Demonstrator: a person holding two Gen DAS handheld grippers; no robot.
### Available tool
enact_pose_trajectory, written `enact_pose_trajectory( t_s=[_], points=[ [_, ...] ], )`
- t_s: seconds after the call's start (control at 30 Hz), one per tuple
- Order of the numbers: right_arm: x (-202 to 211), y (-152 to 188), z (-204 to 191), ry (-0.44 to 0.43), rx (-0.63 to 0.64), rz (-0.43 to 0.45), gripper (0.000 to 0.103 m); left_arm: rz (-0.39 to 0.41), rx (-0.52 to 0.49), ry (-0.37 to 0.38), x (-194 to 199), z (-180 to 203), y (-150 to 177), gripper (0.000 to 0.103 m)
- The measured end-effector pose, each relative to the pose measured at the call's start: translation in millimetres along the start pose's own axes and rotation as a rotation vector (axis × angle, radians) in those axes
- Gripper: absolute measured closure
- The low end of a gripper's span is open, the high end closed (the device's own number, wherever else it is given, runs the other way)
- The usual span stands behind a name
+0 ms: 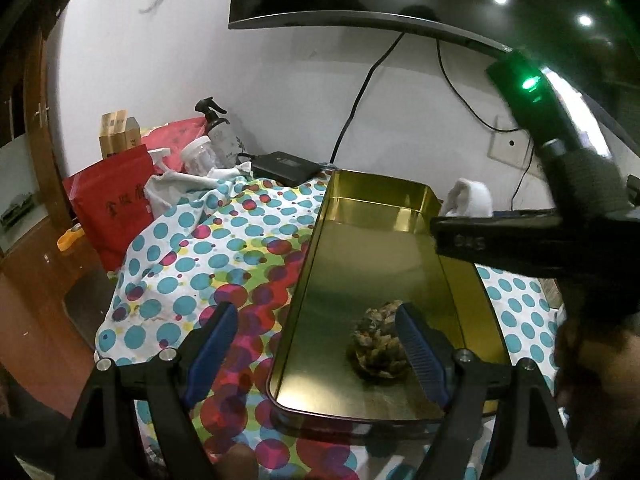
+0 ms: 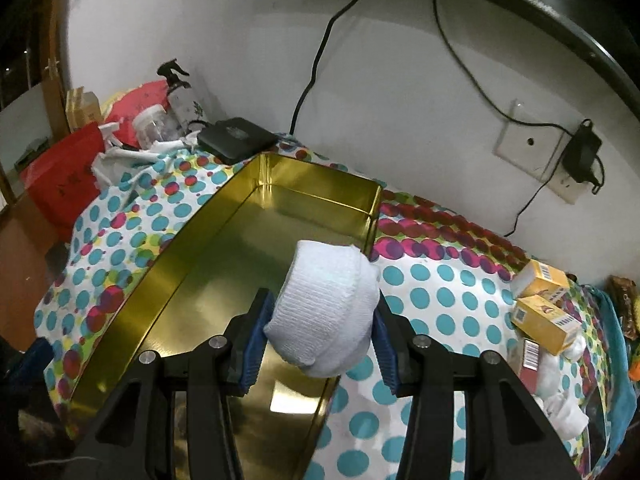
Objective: Organize objects
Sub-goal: 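Carry the rope ball and white sock over the gold tray with both tools, then open both tools to drop the rope ball and sock into the tray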
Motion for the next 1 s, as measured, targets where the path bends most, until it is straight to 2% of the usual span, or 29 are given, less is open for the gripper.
enact_pose_trajectory(
  t_s=[0.17, 0.2, 0.27, 0.3, 0.37, 0.47, 0.53, 0.63, 0.77, 0.9, 1.0],
  points=[
    [-19.1, -0.7, -8.0, 0.005, 0.011, -0.029, 0.056, -0.008, 0.007, 0.005, -3.2, -1.5, 1.1, 0.020],
    [-20.8, -1.4, -8.4, 0.003, 0.008, -0.030, 0.053, -0.011, 0.008, 0.006, -4.3, -1.4, 1.6, 0.020],
    [-19.5, -4.0, -6.6, 0.004, 0.000, -0.026, 0.032, -0.014, 0.005, 0.006, -5.7, -0.6, 2.3, 0.020],
    [-14.8, -5.8, -3.5, 0.015, -0.004, -0.013, 0.018, -0.014, 0.002, 0.006, -6.4, -0.1, 2.5, 0.020],
    [7.9, -10.2, 7.6, 0.015, -0.025, 0.067, 0.015, -0.014, 0.003, 0.005, -6.8, 0.9, 2.7, 0.020],
    [46.7, -7.9, 37.5, -0.007, -0.098, 0.146, 0.003, -0.013, 0.003, 0.010, -6.9, 4.8, 1.4, 0.020],
    [73.8, 9.9, 69.3, -0.007, -0.159, 0.191, 0.001, -0.005, 0.003, 0.018, -4.2, 7.7, 0.0, 0.020],
    [102.4, 48.1, 114.5, 0.117, -0.158, 0.217, 0.000, 0.009, -0.017, 0.015, 0.8, 14.6, 0.2, 0.020],
    [120.4, 117.5, 182.8, 0.230, -0.225, 0.160, 0.000, 0.007, -0.049, 0.067, 10.8, 39.7, 0.0, 0.020],
    [126.2, 178.5, 237.4, 0.257, -0.345, 0.099, 0.000, 0.047, -0.125, 0.183, 34.9, 102.2, -8.5, 0.020],
    [123.6, 201.6, 255.8, 0.252, -0.389, 0.072, 0.000, 0.049, -0.238, 0.262, 36.6, 170.2, -9.1, 0.020]
  ],
)
Point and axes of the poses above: each gripper's, at about its wrist camera, not at the fingertips, and x roughly against the way its jaws point, z to its right, y to its underside, the point moved 4 cm from there along -x, roughly the way its jaws point, and after that the axes turned 4 degrees about -x, right-handed, at the moved point
